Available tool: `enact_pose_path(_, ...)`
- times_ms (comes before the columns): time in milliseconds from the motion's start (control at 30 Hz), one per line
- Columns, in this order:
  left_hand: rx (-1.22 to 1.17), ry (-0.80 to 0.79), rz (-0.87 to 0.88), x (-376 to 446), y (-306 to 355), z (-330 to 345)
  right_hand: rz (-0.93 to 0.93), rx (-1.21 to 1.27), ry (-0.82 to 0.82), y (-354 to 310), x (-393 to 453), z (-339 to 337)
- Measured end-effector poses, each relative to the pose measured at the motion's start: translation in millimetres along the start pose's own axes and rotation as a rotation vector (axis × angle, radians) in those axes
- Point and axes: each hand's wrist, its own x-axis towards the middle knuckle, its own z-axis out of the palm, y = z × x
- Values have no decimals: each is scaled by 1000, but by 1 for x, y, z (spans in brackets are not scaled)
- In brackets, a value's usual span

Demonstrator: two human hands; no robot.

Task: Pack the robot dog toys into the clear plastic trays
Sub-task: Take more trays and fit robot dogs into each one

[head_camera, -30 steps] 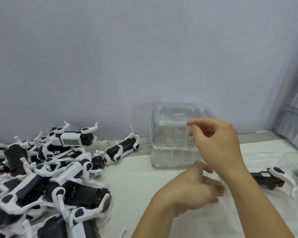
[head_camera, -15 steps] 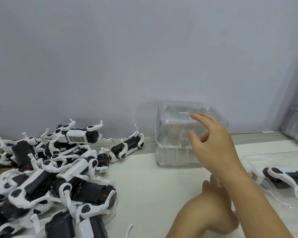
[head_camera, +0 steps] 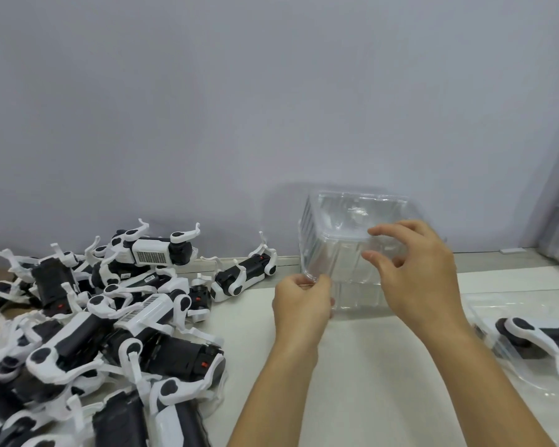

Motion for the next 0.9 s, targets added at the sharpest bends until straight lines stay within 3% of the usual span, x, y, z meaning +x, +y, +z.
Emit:
enact_pose_path(300, -372, -77, 159, -5, 3, 7, -6, 172, 107, -6, 5, -16)
enact_pose_path(467, -552, -91, 93, -6, 3, 9, 33, 266, 76, -7, 8, -23)
enact_pose_path(900, -625, -34, 22, -7, 4, 6, 84, 445, 49, -6, 9, -26)
